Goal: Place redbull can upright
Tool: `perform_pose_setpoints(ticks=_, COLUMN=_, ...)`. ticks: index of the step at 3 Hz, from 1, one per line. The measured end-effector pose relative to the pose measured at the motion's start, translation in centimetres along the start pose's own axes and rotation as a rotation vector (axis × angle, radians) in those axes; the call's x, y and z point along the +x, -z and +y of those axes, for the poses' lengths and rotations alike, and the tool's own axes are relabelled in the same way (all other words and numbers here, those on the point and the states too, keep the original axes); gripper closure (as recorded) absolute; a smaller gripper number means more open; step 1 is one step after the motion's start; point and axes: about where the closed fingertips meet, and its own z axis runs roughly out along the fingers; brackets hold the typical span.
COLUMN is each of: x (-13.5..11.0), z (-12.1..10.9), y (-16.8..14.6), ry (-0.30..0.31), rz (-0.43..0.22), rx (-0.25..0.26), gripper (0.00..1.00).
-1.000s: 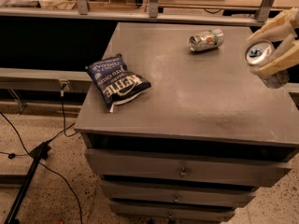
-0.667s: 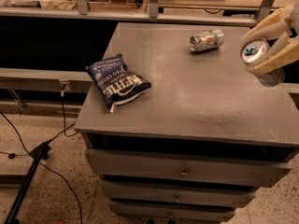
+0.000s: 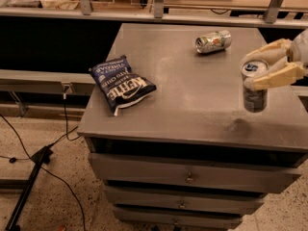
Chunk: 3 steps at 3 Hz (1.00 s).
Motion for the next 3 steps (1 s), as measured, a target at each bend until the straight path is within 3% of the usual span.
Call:
perform_pose_setpoints(ticks=1, x=0.1, z=-0.1, y=-0.7, ry=-0.118, rz=-0.332, rx=-0.031, gripper=1.00)
perform_pose_setpoints(ticks=2, x=-2.1, z=-0.1, y=-0.6, ry=-0.116, rz=-0.442, rx=-0.055, gripper=1.00)
perform_pose_setpoints(ticks=3, x=-2.1, z=-0.1, y=-0.5, ry=-0.117, rz=-0.437, rx=-0.052, gripper=1.00)
